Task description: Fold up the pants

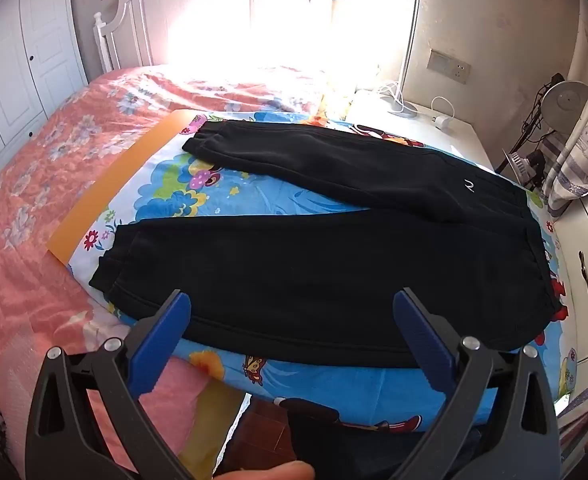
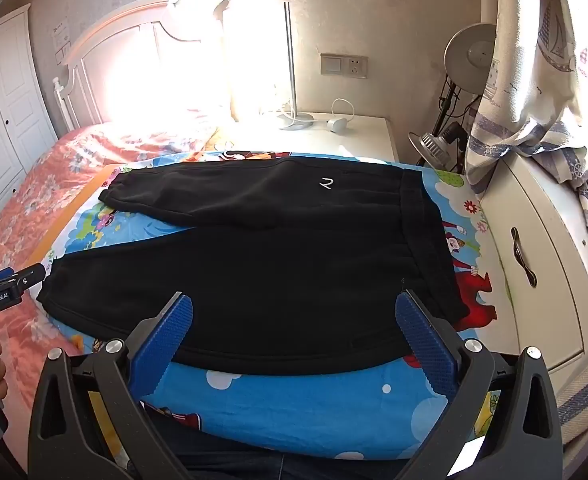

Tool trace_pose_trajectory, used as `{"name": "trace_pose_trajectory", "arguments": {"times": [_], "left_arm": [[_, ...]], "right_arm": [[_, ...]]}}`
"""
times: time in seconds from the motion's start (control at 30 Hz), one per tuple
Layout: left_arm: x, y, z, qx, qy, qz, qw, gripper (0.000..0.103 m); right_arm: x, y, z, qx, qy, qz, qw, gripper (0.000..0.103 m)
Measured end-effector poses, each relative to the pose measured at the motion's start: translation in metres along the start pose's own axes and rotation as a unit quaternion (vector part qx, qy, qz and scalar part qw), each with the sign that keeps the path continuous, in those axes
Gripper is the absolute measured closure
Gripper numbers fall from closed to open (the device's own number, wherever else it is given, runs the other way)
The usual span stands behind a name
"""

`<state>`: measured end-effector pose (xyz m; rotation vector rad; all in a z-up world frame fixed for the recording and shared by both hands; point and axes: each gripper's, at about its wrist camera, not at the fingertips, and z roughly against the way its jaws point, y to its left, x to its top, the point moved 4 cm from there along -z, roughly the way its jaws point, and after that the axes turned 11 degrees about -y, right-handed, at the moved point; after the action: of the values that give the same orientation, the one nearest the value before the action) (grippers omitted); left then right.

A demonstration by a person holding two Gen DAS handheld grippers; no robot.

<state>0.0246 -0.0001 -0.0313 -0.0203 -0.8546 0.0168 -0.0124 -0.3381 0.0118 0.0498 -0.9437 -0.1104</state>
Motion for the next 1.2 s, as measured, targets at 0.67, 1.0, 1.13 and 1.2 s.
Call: {"name": "trace_pose_trajectory", "arguments": {"times": [0.67,1.0,1.13,1.2], "left_arm": [[-0.0035,0.0024,-0.0006,0.000,-0.002,-0.004,1.0000,0.002],[-0.0044,0.0003,0.0003,0.000,-0.003,-0.004,1.0000,0.002],[-0.0042,0.0008,0.0001,-0.001,-0.002,-0.004,1.0000,0.002],[-0.0045,0.0008,0.0000,-0.002,-0.002,-0.004,1.0000,0.002]], "right_arm": [[-0.0034,-0.0006,-0.0022,-0.002,0.002,0.002,1.000,0.005],[-0.0014,-0.0010,-0.0008,-0.002,0.001,0.002,1.000,0.005],[-0.0013,-0.0010,-0.0008,-0.002,0.001,0.002,1.000,0.005],[-0.0020,-0.0011,-0.0014,-0.001,0.001,0.003,1.000,0.005]]}}
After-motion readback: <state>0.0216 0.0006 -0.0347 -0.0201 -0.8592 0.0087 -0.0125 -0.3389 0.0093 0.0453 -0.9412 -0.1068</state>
